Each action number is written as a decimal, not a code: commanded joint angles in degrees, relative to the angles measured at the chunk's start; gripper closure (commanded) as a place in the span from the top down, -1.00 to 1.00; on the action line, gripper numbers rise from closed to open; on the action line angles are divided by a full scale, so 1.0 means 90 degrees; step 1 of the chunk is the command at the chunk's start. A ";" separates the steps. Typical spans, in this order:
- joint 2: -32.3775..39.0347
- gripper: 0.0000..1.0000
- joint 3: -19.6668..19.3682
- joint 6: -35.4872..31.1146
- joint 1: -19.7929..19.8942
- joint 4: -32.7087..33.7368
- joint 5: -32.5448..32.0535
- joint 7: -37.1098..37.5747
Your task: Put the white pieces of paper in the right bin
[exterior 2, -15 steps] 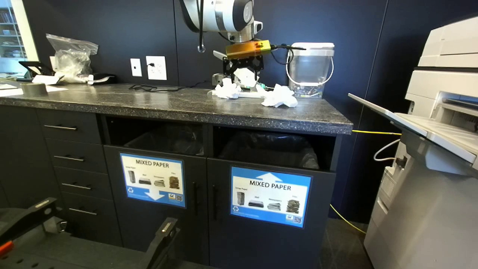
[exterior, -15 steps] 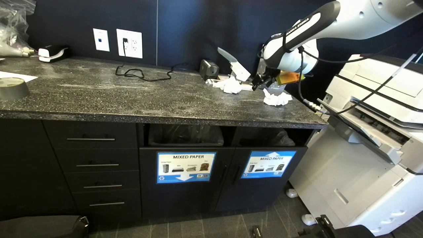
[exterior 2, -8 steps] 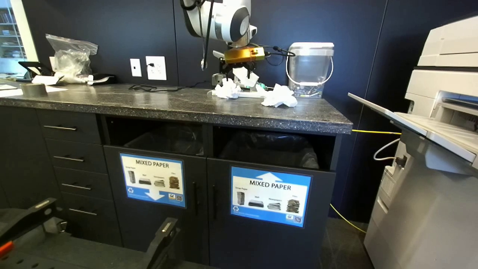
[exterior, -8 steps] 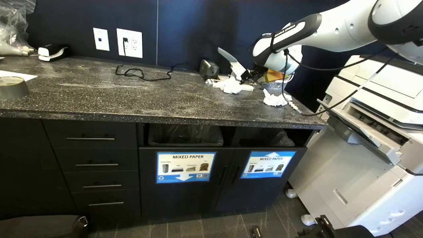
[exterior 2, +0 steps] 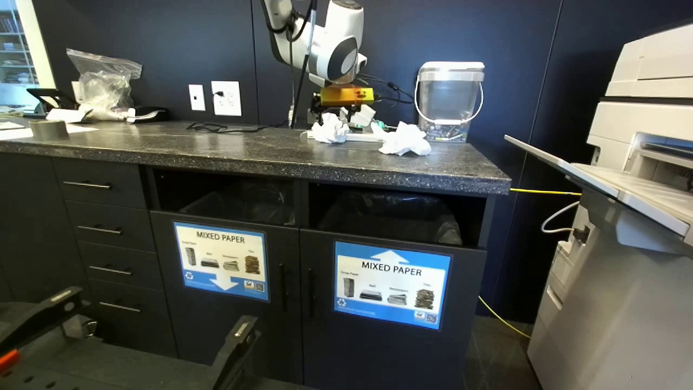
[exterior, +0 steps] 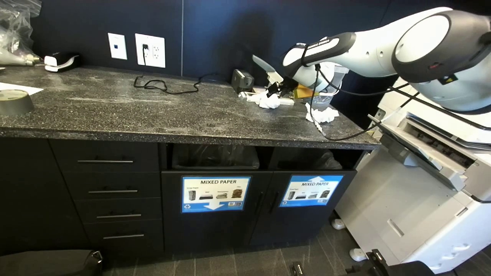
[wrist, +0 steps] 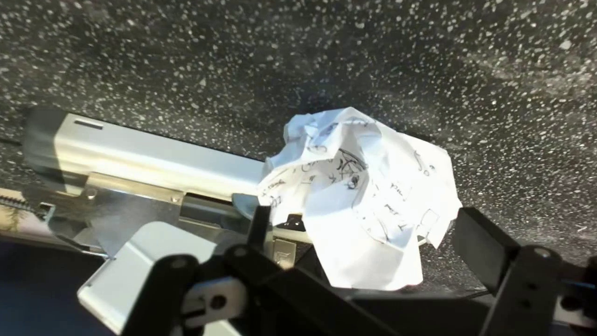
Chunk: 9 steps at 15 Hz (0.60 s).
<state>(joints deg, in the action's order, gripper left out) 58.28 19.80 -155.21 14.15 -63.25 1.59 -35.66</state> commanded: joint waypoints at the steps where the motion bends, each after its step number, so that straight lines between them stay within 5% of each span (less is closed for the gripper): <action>1: 0.0716 1.00 0.0116 0.0177 -0.0167 0.1122 0.0199 -0.0287; 8: 0.1328 0.95 -0.0112 0.0095 -0.0618 0.1918 0.0077 -0.0109; 9: 0.1384 0.49 -0.0100 0.0147 -0.0610 0.2043 0.0093 -0.0136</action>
<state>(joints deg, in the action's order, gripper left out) 66.95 19.74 -154.59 10.78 -51.81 1.73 -36.18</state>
